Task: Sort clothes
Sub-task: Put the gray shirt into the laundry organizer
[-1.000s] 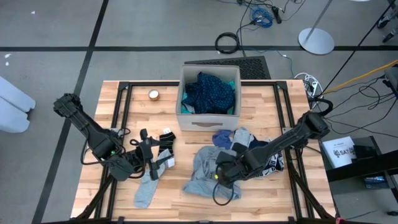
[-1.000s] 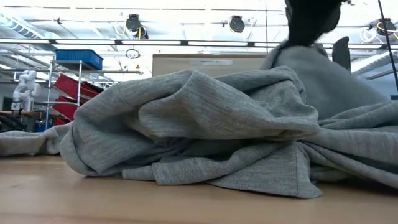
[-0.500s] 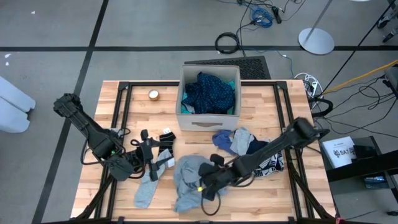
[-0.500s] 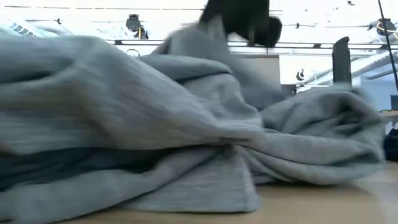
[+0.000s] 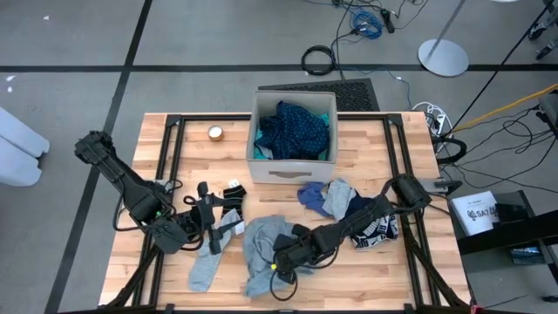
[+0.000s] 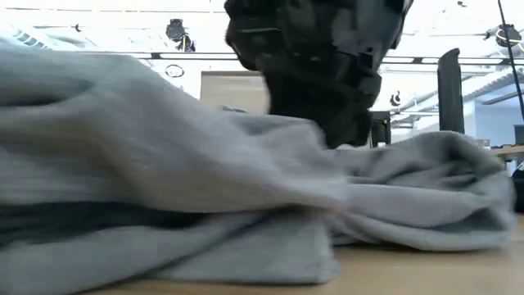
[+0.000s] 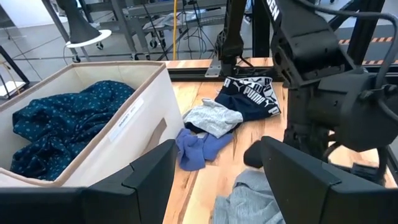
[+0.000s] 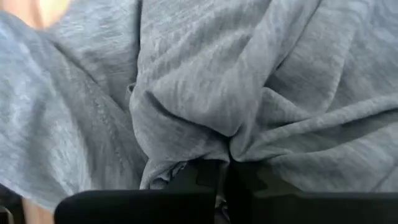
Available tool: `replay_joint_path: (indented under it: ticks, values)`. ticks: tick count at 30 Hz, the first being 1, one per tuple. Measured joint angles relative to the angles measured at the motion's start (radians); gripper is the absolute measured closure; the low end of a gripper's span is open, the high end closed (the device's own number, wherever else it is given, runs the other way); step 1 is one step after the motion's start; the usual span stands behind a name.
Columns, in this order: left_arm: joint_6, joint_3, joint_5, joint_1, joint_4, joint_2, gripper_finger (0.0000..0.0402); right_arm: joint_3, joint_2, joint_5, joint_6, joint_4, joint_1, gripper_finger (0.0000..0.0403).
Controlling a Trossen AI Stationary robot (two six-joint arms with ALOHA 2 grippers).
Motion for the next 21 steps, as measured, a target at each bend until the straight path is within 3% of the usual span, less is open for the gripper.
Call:
replay_joint_path:
  ticks: [12, 21]
  values:
    - [-0.016, 0.000, 0.000, 0.000, -0.015, 0.000, 0.0157, -0.011, -0.124, 0.022, 0.121, -0.611, -0.002, 0.0401]
    - [-0.016, 0.000, 0.000, 0.000, -0.015, 0.000, 0.0157, -0.011, -0.145, 0.027, 0.095, -0.635, -0.001, 0.0401]
